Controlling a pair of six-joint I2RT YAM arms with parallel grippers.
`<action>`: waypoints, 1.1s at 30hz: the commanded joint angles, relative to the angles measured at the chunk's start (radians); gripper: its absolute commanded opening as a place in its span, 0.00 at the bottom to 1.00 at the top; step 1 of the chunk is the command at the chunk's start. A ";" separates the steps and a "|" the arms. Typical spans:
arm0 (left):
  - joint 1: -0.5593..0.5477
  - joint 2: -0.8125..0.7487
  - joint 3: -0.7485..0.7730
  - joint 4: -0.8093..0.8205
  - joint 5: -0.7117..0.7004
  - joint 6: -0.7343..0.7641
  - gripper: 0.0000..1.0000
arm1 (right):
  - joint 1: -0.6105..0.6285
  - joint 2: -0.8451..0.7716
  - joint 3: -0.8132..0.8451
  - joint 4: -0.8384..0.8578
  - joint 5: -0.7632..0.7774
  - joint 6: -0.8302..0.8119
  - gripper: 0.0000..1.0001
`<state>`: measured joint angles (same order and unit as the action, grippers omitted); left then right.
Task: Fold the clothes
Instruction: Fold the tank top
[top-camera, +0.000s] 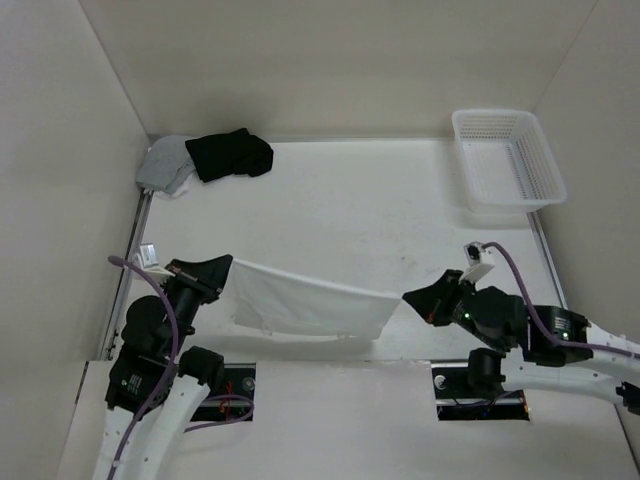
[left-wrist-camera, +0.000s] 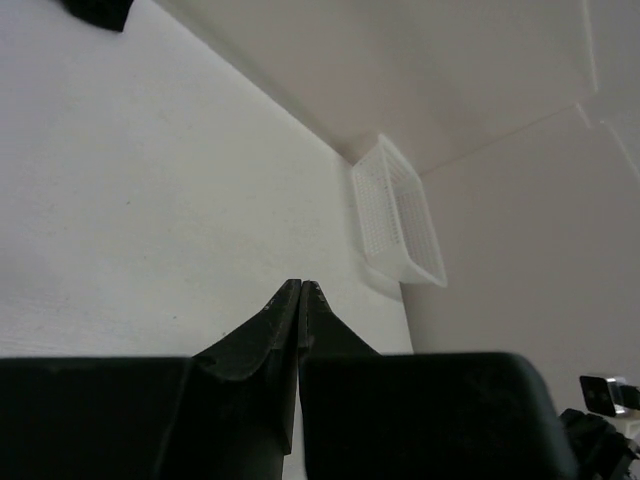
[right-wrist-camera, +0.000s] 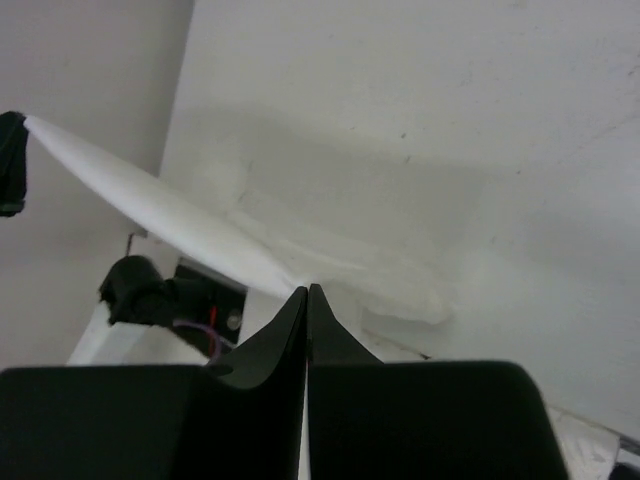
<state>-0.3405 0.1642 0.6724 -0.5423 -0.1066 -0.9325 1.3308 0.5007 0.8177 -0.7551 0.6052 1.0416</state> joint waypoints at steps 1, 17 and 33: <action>0.016 0.067 -0.060 -0.052 -0.012 0.017 0.00 | -0.116 0.094 -0.032 0.061 -0.011 -0.081 0.03; 0.103 1.000 -0.087 0.792 -0.038 0.064 0.01 | -0.920 0.895 0.003 0.838 -0.642 -0.368 0.02; 0.113 0.829 -0.312 0.840 0.042 0.024 0.02 | -0.925 0.780 -0.173 0.873 -0.608 -0.358 0.03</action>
<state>-0.2230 1.0843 0.4286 0.2832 -0.0921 -0.8948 0.4000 1.3304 0.6933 0.0593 -0.0223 0.6777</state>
